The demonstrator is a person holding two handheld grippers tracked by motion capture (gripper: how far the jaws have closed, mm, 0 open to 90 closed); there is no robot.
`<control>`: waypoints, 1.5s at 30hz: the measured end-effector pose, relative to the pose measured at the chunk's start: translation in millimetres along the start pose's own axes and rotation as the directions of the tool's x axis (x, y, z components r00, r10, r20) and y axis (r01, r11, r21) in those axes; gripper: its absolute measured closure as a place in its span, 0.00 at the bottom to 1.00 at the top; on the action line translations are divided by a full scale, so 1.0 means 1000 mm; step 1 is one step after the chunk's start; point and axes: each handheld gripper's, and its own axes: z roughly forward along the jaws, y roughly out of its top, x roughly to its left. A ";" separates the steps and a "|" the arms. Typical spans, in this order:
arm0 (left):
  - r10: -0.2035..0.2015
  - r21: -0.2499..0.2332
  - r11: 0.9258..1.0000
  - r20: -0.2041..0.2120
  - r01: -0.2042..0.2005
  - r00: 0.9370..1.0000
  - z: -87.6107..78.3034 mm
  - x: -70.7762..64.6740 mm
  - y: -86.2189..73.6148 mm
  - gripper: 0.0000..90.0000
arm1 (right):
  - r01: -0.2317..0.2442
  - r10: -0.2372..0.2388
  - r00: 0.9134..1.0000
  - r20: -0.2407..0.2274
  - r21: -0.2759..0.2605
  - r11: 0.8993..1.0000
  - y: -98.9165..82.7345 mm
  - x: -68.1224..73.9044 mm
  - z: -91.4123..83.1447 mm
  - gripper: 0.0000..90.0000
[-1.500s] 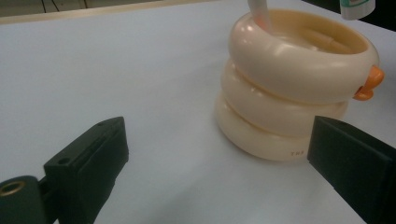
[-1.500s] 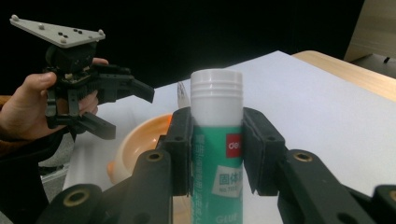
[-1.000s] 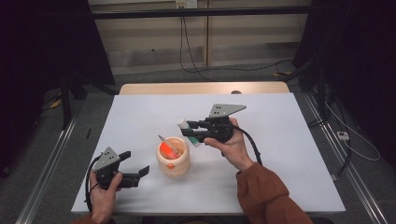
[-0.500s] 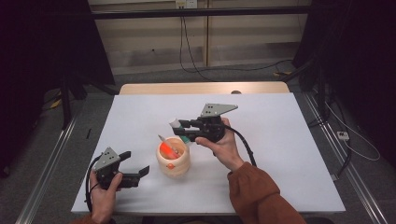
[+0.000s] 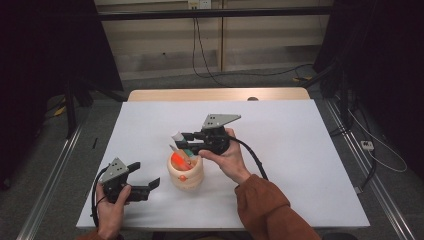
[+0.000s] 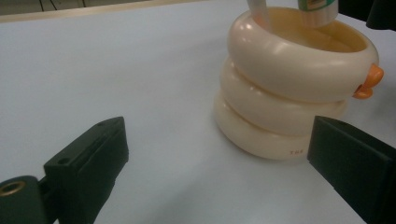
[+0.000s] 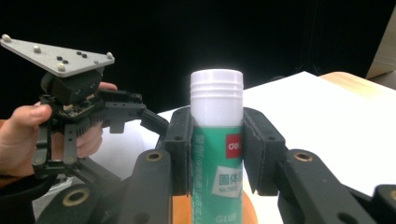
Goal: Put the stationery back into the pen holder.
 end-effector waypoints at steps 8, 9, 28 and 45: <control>0.000 0.001 1.000 0.000 0.000 1.000 0.000 0.000 0.000 0.06 | 0.003 -0.003 1.000 -0.018 0.021 1.000 -0.006 0.003 0.004 0.73; 0.001 0.001 1.000 0.001 -0.001 1.000 0.000 0.000 0.000 0.06 | 0.003 -0.002 1.000 -0.021 0.024 1.000 -0.007 0.003 0.005 0.73; 0.000 0.003 1.000 0.002 0.000 1.000 0.001 -0.001 0.000 0.06 | -0.006 0.007 1.000 -0.014 0.077 0.997 -0.025 0.001 0.006 0.73; -0.001 0.001 1.000 0.001 0.001 1.000 0.000 -0.001 0.000 0.06 | -0.015 0.015 1.000 -0.002 0.110 0.994 -0.034 0.000 0.004 0.73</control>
